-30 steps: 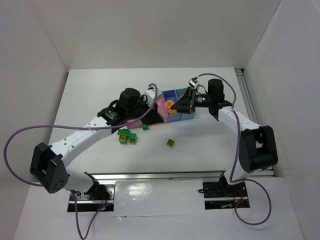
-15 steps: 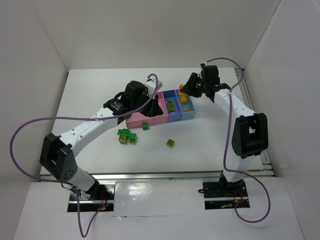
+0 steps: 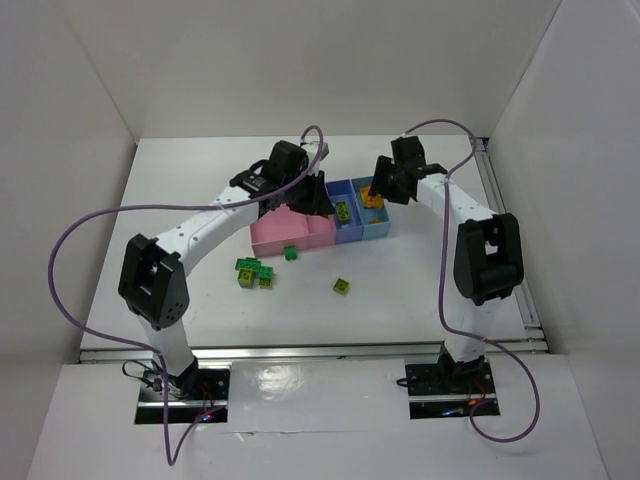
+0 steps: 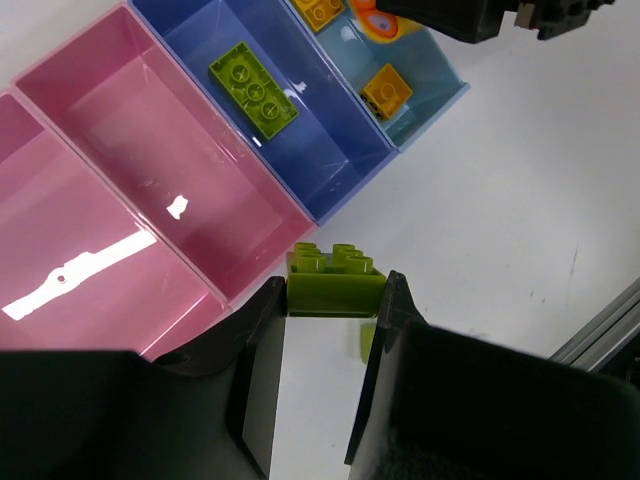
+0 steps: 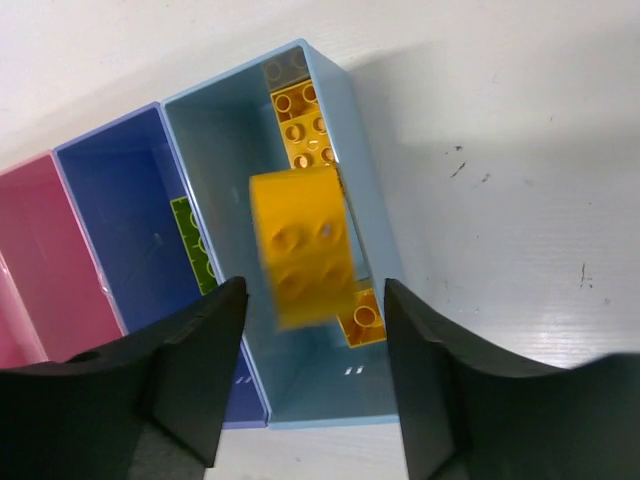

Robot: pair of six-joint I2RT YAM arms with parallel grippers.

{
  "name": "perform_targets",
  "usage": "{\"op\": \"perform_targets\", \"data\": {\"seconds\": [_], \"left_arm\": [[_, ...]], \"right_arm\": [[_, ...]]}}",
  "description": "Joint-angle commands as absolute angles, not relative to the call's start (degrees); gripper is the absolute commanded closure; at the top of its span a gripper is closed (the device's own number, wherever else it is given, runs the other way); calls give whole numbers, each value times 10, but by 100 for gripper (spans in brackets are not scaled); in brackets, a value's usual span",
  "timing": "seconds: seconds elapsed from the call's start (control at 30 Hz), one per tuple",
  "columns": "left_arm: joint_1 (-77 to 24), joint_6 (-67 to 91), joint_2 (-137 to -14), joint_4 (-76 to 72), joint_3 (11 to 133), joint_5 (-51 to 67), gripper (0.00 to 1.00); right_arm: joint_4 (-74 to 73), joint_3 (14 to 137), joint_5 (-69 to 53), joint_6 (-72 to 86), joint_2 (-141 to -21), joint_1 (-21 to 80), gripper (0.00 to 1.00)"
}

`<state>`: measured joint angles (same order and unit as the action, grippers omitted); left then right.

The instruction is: Sort the legos into containers by color

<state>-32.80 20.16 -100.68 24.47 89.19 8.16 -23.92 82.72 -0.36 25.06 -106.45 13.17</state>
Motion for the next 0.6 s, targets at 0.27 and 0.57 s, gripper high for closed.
{"op": "perform_targets", "data": {"seconds": [0.27, 0.57], "left_arm": [[-326, 243, -1102, 282, 1008, 78, 100], [-326, 256, -1250, 365, 1180, 76, 52]], "right_arm": [[-226, 796, 30, 263, -973, 144, 32], [-264, 674, 70, 288, -817, 156, 21]]}}
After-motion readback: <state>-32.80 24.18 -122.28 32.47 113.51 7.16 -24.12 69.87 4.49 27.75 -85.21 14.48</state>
